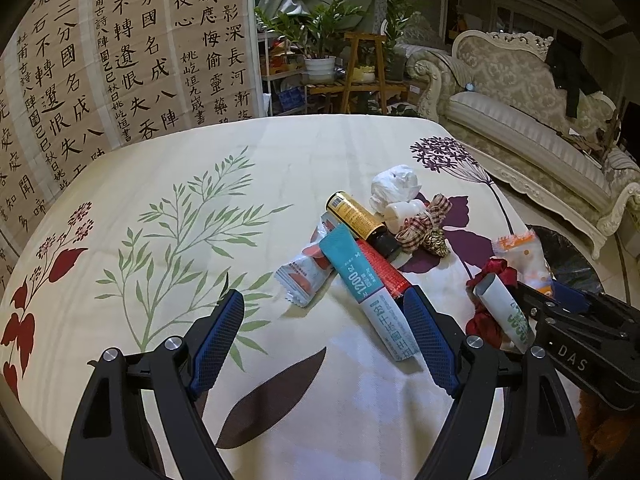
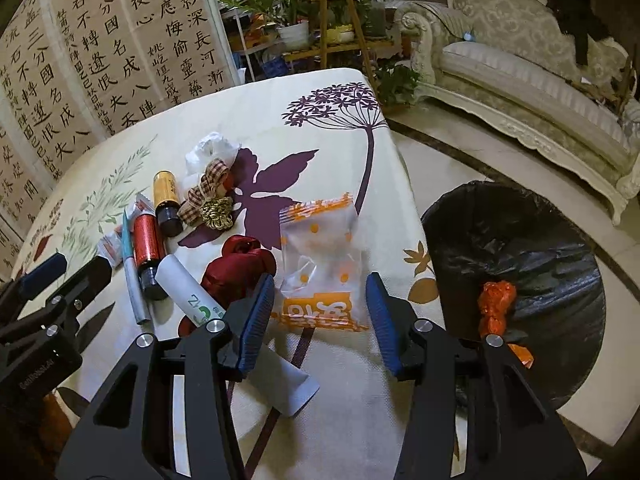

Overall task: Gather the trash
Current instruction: 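Grasp the blue marker with the left tool while the right tool holds the clear bag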

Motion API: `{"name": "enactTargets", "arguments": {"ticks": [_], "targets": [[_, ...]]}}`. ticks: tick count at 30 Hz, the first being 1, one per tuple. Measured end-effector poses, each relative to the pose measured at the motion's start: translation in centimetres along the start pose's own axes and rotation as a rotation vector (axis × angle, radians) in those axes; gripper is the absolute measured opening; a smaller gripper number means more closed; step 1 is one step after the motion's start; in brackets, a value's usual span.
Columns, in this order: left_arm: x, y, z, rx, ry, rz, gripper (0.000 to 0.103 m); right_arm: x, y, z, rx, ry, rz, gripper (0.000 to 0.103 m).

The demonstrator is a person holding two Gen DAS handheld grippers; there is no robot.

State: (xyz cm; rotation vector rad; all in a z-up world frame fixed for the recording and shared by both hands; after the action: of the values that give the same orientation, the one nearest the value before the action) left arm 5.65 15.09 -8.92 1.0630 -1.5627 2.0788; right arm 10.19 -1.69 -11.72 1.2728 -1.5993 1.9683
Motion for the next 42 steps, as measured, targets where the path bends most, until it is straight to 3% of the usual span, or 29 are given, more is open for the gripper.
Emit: {"name": "enactTargets", "arguments": {"ticks": [2,7,14,38,42], "targets": [[-0.1,0.0,0.0,0.001,-0.002,-0.002,0.079,0.1,0.1,0.0,0.002,-0.005,0.003,0.028],[-0.3,0.3,0.0,0.005,-0.004,-0.01,0.079,0.6,0.1,0.4,-0.005,-0.003,0.018,0.014],[-0.2,0.2,-0.2,0.012,-0.01,-0.01,0.079,1.3,-0.2,0.8,-0.032,-0.026,0.047,0.008],[-1.9,0.9,0.6,0.04,-0.059,-0.061,0.079,2.4,-0.6,4.7,-0.125,-0.045,0.114,0.006],[-2.4,1.2,0.9,0.034,-0.054,-0.079,0.074,2.3,-0.5,4.7,-0.125,-0.05,0.113,0.006]]}}
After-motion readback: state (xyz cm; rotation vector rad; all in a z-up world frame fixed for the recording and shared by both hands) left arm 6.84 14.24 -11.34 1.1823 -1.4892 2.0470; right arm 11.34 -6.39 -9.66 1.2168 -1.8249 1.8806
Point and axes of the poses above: each gripper's, at about its wrist camera, not at the fingertips, and x roughly against the way its jaws point, z to its right, y to its underside, the point moved 8 cm from there along -x, roughly the way its jaws point, and after that the axes turned 11 degrees about x, right-handed, at the moved point
